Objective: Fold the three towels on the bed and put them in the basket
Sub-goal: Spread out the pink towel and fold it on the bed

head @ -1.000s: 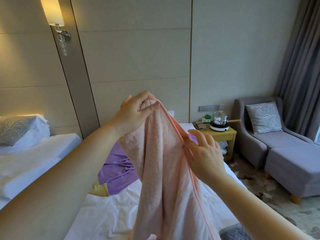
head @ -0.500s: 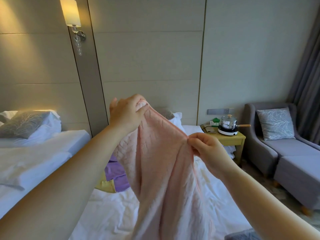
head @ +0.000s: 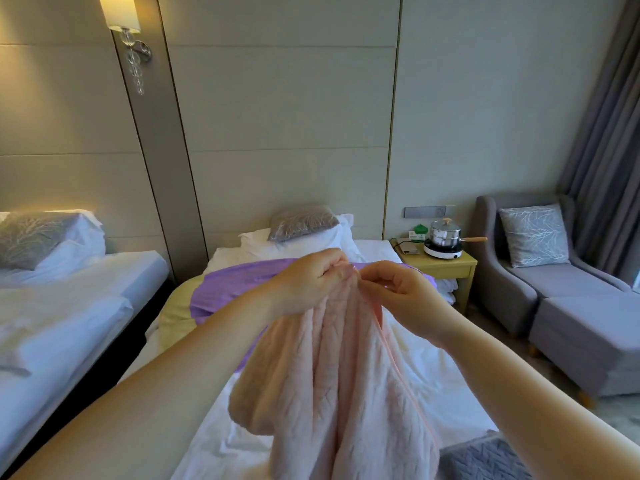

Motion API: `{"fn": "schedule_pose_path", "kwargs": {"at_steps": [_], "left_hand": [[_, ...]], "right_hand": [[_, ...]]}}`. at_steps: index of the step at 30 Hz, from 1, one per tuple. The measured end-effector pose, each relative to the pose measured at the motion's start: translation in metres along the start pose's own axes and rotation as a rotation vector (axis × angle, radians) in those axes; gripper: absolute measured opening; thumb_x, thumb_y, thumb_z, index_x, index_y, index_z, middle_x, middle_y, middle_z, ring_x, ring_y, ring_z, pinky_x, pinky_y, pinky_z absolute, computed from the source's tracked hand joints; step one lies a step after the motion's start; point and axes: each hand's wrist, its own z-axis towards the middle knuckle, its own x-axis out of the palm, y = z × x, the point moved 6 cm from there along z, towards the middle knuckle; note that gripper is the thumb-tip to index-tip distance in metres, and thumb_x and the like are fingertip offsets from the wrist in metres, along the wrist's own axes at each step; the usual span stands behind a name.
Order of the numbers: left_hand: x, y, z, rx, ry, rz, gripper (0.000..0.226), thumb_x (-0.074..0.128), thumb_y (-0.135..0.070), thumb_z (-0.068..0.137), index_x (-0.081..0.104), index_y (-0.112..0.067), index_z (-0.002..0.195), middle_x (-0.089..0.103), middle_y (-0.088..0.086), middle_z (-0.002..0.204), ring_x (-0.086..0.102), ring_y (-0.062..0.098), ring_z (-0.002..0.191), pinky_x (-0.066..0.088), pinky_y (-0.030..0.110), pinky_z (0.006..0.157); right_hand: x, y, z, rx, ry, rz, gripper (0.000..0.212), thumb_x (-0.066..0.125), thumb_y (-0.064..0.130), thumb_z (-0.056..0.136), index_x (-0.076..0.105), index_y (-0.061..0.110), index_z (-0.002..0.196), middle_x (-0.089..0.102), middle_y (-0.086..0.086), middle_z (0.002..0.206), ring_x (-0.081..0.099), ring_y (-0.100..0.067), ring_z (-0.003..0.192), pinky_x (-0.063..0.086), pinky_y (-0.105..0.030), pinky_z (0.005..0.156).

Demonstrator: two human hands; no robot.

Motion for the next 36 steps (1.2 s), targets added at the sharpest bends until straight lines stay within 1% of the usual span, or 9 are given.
{"fn": "schedule_pose_path", "kwargs": {"at_steps": [3,6,11,16,18,25,30,33,36], "left_hand": [[-0.010,-0.011,0.007,0.075,-0.075,-0.045,0.023,0.047,-0.020,0.099,0.052,-0.024,0.077,0.052,-0.022,0.061,0.045,-0.007,0.058,0.034,0.010,0.061],[-0.023,-0.012,0.013,0.113,-0.137,-0.084,0.020,0.048,-0.017,0.098,0.057,-0.006,0.084,0.051,-0.007,0.071,0.044,0.002,0.064,0.036,0.016,0.065],[-0.038,-0.011,0.017,0.132,-0.228,-0.076,0.016,0.050,-0.019,0.098,0.059,-0.013,0.085,0.055,-0.005,0.075,0.050,0.001,0.070,0.038,0.013,0.069],[-0.043,-0.017,0.015,0.152,-0.272,-0.069,0.020,0.051,-0.019,0.097,0.056,-0.029,0.081,0.057,-0.020,0.069,0.052,-0.011,0.068,0.035,0.006,0.070],[-0.049,-0.020,0.013,0.164,-0.297,-0.060,0.022,0.051,-0.018,0.097,0.056,-0.032,0.081,0.057,-0.021,0.070,0.053,-0.012,0.070,0.035,0.004,0.070],[-0.068,-0.003,0.010,0.096,-0.420,-0.057,0.016,0.050,-0.023,0.097,0.059,-0.015,0.087,0.052,-0.016,0.066,0.048,-0.007,0.063,0.036,0.007,0.064],[-0.071,-0.004,0.010,0.115,-0.443,-0.109,0.017,0.050,-0.024,0.098,0.061,-0.015,0.090,0.054,-0.016,0.072,0.049,-0.007,0.068,0.037,0.005,0.068],[-0.072,-0.007,0.009,0.130,-0.456,-0.111,0.017,0.050,-0.026,0.098,0.060,-0.023,0.085,0.055,-0.023,0.069,0.051,-0.009,0.069,0.036,0.003,0.067],[-0.083,-0.004,0.006,0.120,-0.528,-0.106,0.019,0.050,-0.024,0.098,0.058,-0.028,0.080,0.055,-0.017,0.074,0.052,-0.012,0.070,0.035,0.001,0.067]], "right_hand": [[-0.006,-0.003,-0.006,-0.061,0.006,-0.202,0.017,0.061,0.013,0.089,0.071,0.026,0.092,0.062,0.014,0.093,0.060,-0.002,0.088,0.048,-0.014,0.082],[-0.008,-0.012,-0.013,-0.077,0.029,-0.405,0.023,0.059,0.002,0.088,0.072,0.017,0.100,0.060,0.006,0.100,0.059,-0.010,0.091,0.048,-0.022,0.085],[-0.025,-0.008,-0.018,-0.050,-0.271,-0.351,0.037,0.047,-0.012,0.083,0.075,0.013,0.085,0.062,0.003,0.097,0.058,-0.013,0.088,0.044,-0.019,0.076],[-0.018,0.002,-0.013,-0.075,-0.276,-0.369,0.006,0.066,0.014,0.083,0.069,0.009,0.083,0.062,-0.001,0.089,0.060,-0.017,0.077,0.052,-0.034,0.073],[-0.019,0.003,-0.008,-0.076,-0.288,-0.444,0.003,0.062,0.006,0.085,0.063,0.004,0.087,0.061,-0.005,0.088,0.057,-0.022,0.078,0.050,-0.040,0.073],[-0.020,-0.011,-0.010,-0.115,-0.185,-0.552,0.040,0.044,-0.015,0.080,0.073,0.012,0.083,0.060,0.003,0.106,0.054,-0.014,0.098,0.047,-0.029,0.079],[0.001,-0.034,-0.012,0.066,0.070,-0.280,0.036,0.056,0.013,0.087,0.060,0.049,0.084,0.051,0.020,0.105,0.050,0.003,0.096,0.038,-0.013,0.078],[0.022,-0.044,-0.018,0.077,0.216,-0.351,0.008,0.066,0.041,0.083,0.059,0.040,0.086,0.046,0.021,0.107,0.048,0.000,0.099,0.036,-0.012,0.080],[0.026,-0.049,-0.021,0.084,0.208,-0.325,0.013,0.071,0.034,0.081,0.062,0.024,0.079,0.054,0.013,0.092,0.053,-0.005,0.084,0.042,-0.015,0.075]]}}
